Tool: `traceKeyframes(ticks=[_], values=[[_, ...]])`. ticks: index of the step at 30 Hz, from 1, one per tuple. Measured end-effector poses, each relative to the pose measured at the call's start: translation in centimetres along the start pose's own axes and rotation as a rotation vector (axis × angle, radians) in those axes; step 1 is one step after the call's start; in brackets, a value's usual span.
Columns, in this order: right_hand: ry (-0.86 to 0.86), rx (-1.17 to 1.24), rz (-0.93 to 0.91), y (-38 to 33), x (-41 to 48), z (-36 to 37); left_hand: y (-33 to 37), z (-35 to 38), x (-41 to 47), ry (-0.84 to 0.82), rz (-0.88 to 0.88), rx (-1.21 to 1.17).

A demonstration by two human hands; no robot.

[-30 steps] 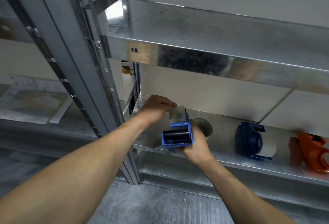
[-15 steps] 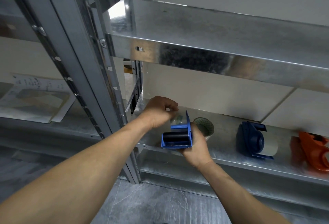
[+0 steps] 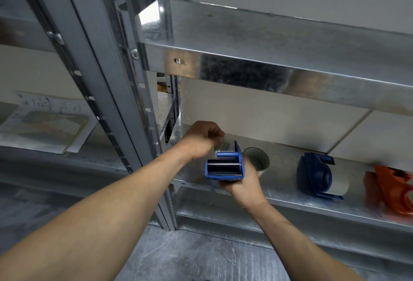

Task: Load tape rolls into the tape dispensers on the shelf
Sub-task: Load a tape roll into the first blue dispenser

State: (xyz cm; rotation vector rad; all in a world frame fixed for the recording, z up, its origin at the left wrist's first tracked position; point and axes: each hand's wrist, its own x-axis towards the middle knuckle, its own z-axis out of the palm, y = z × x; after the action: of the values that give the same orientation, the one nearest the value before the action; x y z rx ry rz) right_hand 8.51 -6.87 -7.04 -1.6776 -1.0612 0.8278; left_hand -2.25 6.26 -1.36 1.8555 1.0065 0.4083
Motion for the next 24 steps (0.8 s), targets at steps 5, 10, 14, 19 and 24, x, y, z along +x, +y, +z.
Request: traceKeyframes(ticks=[5,10,14,19,24], values=[[-0.017,0.011,-0.001,0.26,0.06,0.13,-0.32,-0.19,-0.06,-0.022,-0.012,-0.012],[-0.035,0.058,-0.019,-0.10,0.08,0.27,-0.45,-0.42,0.00,-0.018,-0.013,-0.032],[-0.044,0.125,-0.028,-0.48,0.06,0.59,-0.23,-0.47,0.05,0.028,0.002,-0.013],[-0.087,0.146,-0.026,-0.67,0.33,0.52,-0.06,-0.58,-0.03,0.035,-0.017,-0.008],[-0.084,0.170,-0.020,-0.64,0.62,0.66,0.32,-0.95,-0.07,0.030,-0.013,-0.043]])
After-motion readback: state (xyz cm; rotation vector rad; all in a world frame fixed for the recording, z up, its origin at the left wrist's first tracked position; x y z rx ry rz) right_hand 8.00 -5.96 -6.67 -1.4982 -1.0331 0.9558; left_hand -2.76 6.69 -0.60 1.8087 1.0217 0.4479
